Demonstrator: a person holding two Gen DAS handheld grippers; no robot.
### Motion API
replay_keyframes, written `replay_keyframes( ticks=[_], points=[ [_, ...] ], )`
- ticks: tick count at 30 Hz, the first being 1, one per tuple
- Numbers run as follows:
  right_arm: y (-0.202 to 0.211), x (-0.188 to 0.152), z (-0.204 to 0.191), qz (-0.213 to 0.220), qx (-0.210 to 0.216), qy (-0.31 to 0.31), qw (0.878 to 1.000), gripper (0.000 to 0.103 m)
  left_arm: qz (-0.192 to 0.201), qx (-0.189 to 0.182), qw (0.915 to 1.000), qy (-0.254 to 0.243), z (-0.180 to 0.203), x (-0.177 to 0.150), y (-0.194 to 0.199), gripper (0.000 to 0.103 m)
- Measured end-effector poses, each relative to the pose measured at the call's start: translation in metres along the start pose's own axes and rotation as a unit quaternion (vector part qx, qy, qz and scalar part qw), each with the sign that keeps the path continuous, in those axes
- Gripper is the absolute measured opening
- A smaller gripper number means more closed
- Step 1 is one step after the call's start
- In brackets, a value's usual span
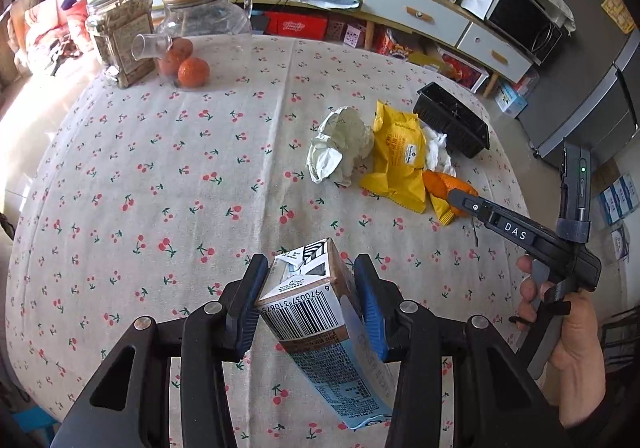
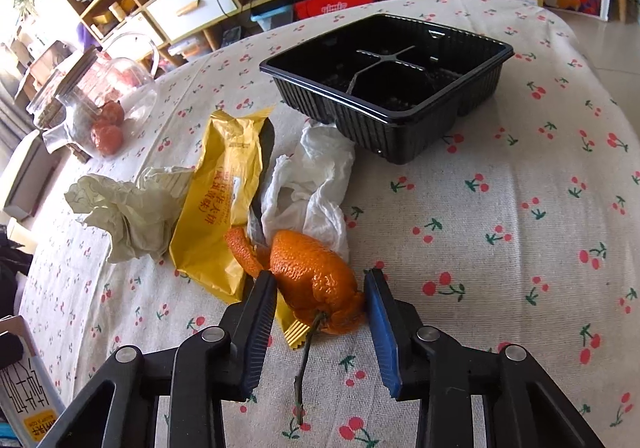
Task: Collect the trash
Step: 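Lift the milk carton with the left gripper while the right gripper grasps the tangerine, then carry the carton into the bucket and open the left gripper while the right gripper carries the tangerine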
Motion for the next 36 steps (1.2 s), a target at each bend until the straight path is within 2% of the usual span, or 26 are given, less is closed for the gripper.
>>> replay_keyframes(
  ticks=[7,17,27,36],
  points=[
    [0.023,-0.006,-0.003,0.006,0.009,-0.010,1.000,0.027,0.005,-0.004,1.0000,-0.007,0.010,-0.001,0.004,0.047],
    [0.094,-0.013,0.004,0.027,-0.001,-0.002,1.000,0.026,0.020,-0.029,0.9989,-0.033,0.056,0.001,0.011,0.047],
    [0.162,-0.032,0.058,0.043,-0.044,-0.032,0.998,0.026,0.046,-0.076,0.9932,-0.076,0.140,0.005,0.021,0.047],
    [0.220,-0.059,0.120,0.052,-0.083,-0.076,0.992,0.026,0.056,-0.124,0.9824,-0.128,0.231,-0.006,0.011,0.047]
  ],
)
Point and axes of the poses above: each gripper's, at about its wrist camera, not at the fingertips, and y roughly against the way its jaws point, z to its right, x to its top, the point moved 10 cm from there along -y, roughly the way its jaws point
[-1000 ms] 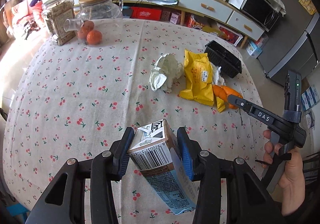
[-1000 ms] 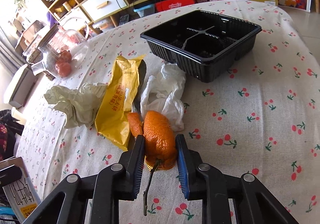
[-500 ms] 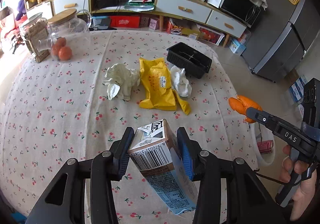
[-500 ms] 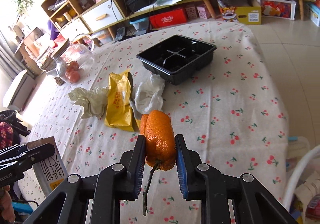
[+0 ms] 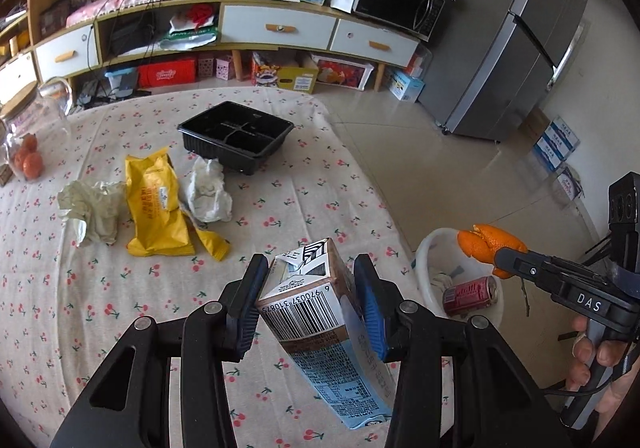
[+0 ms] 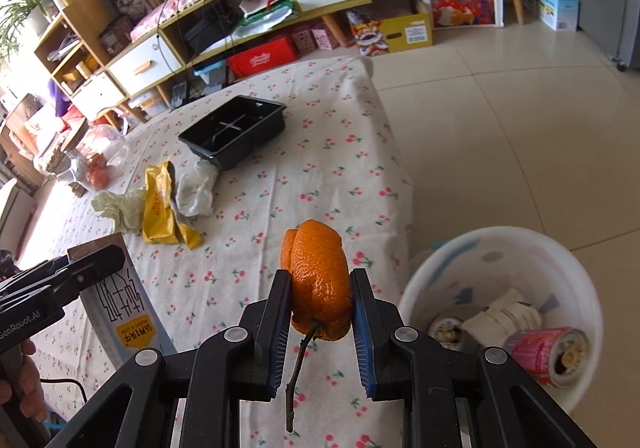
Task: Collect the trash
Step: 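Carry the carton into the bucket and open the left gripper while the right gripper carries the tangerine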
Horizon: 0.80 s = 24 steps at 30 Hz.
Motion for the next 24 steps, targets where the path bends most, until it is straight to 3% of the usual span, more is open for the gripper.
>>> replay_keyframes(
  ticks=[13,19,22,23,24],
  points=[
    [0.051,-0.037,0.099,-0.001,-0.065,-0.055,0.996,0.026,0.061,-0.086,0.9936,-0.040,0.114,0.010,-0.047,0.047],
    [0.064,-0.052,0.137,-0.009,-0.086,-0.074,0.993,0.026,0.114,-0.084,0.9854,-0.095,0.157,0.018,-0.065,0.047],
    [0.069,-0.055,0.148,-0.009,-0.093,-0.079,0.992,0.026,0.120,-0.086,0.9826,-0.112,0.166,0.020,-0.077,0.047],
    [0.070,-0.056,0.151,-0.010,-0.095,-0.079,0.992,0.026,0.122,-0.084,0.9817,-0.120,0.167,0.019,-0.080,0.048],
    [0.070,-0.057,0.153,-0.011,-0.096,-0.079,0.992,0.026,0.120,-0.076,0.9817,-0.127,0.167,0.018,-0.084,0.057]
  ],
)
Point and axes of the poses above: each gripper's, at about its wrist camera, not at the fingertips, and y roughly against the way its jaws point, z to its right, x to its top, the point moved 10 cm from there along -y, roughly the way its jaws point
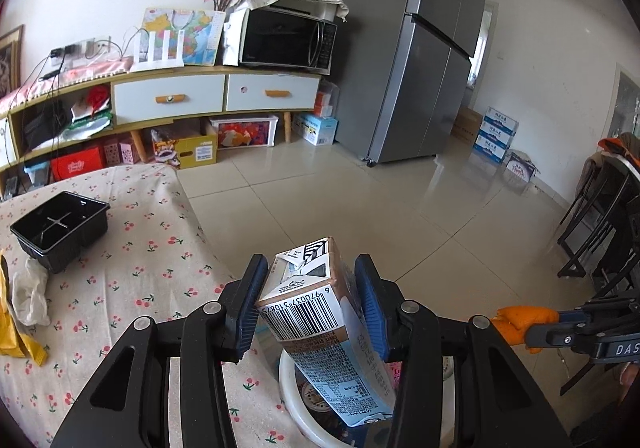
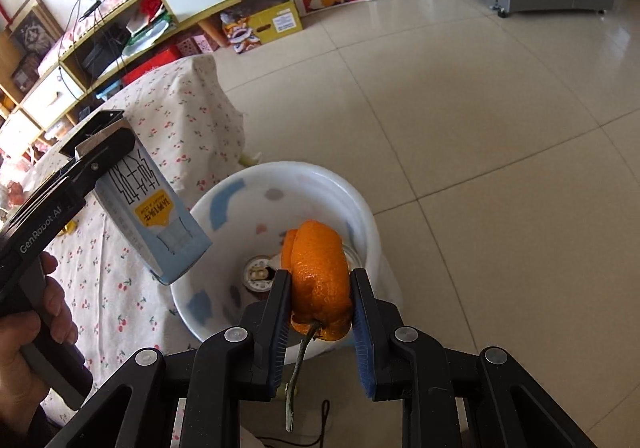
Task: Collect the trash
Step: 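Carry the carton into the bucket and open the left gripper while the right gripper carries the tangerine, then lower the tangerine into the bucket and open the right gripper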
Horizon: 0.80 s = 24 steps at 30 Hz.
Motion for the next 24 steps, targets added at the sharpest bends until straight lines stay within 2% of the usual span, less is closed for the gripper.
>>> replay_keyframes(
  ticks=[1,2,3,10,14,18,24],
  points=[
    [0.000,-0.001,0.002,-0.002,-0.001,0.001,1.000,0.026,-0.006,0.007,1.0000,-0.002,-0.002,-0.003,-0.004,0.066],
    [0.000,-0.001,0.003,-0.003,-0.002,0.002,1.000,0.026,-0.012,0.015,0.9998,0.001,-0.005,-0.005,-0.005,0.079],
    [-0.001,-0.002,0.003,-0.004,-0.002,0.003,1.000,0.026,-0.011,0.024,0.9997,0.005,-0.008,-0.005,-0.005,0.083],
    [-0.004,0.000,-0.001,-0.008,-0.001,0.011,1.000,0.026,-0.033,0.062,0.9974,0.014,-0.034,-0.010,-0.001,0.089],
    [-0.008,0.002,-0.008,-0.010,0.001,0.015,1.000,0.026,-0.059,0.089,0.9942,0.012,-0.055,-0.019,0.007,0.092],
    [-0.015,0.004,-0.017,-0.013,0.002,0.022,1.000,0.026,-0.094,0.117,0.9883,0.026,-0.080,-0.032,0.016,0.094],
    [-0.029,0.008,-0.036,-0.022,0.008,0.031,0.999,0.027,-0.145,0.135,0.9789,0.050,-0.111,-0.054,0.034,0.099]
  ],
)
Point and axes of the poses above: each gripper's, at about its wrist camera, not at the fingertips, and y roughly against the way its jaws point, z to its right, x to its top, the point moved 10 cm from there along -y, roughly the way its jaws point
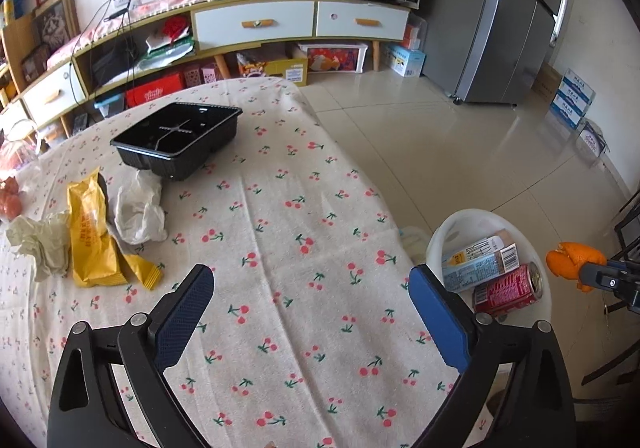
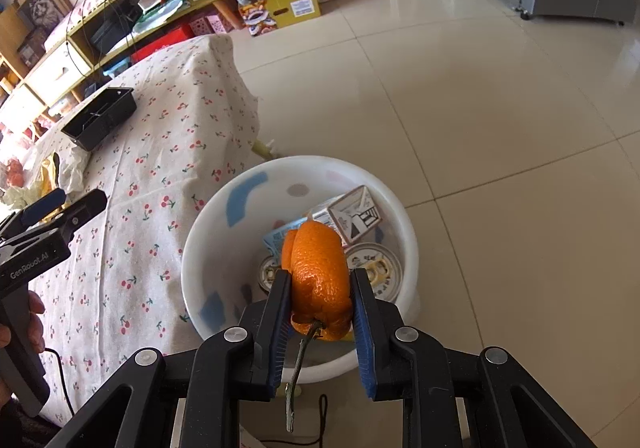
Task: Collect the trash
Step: 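Lower the tangerine into the bucket and open the right gripper, then grasp the crumpled white paper with the left gripper while the right gripper approaches the yellow packet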
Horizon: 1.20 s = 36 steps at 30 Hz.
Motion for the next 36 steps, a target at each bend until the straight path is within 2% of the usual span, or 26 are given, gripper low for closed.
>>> replay_keyframes(
  ticks=[8,9,10,12,13,17,24,30,36],
  points=[
    [-0.015,0.009,-0.016,0.001,-0.008,-0.002,1.000,0.031,-0.026,0.026,0.9993,0.008,-0.042,-0.020,0.013,0.099],
    [-0.017,0.011,-0.017,0.001,-0.008,-0.006,1.000,0.038,-0.028,0.029,0.9991,0.009,-0.047,-0.021,0.015,0.099],
    [-0.018,0.012,-0.017,0.002,-0.009,-0.013,1.000,0.055,-0.030,0.031,0.9990,0.011,-0.052,-0.023,0.017,0.099],
    [-0.017,0.016,-0.018,0.010,-0.010,-0.029,0.999,0.076,-0.035,0.031,0.9988,0.014,-0.059,-0.026,0.020,0.099],
    [-0.016,0.018,-0.021,0.012,-0.009,-0.034,0.999,0.078,-0.038,0.028,0.9987,0.017,-0.063,-0.028,0.022,0.099],
    [-0.015,0.023,-0.031,0.016,-0.002,-0.038,0.999,0.080,-0.048,0.025,0.9981,0.029,-0.077,-0.034,0.028,0.099],
    [-0.022,0.024,-0.053,0.012,-0.027,-0.009,1.000,0.083,-0.067,0.035,0.9956,0.056,-0.111,-0.044,0.036,0.099],
    [-0.026,0.028,-0.085,0.016,-0.005,0.007,1.000,0.086,-0.069,0.047,0.9917,0.098,-0.157,-0.046,0.044,0.099],
    [-0.034,0.034,-0.120,0.022,-0.003,0.039,0.999,0.086,-0.067,0.072,0.9846,0.145,-0.210,-0.044,0.043,0.099]
  ],
)
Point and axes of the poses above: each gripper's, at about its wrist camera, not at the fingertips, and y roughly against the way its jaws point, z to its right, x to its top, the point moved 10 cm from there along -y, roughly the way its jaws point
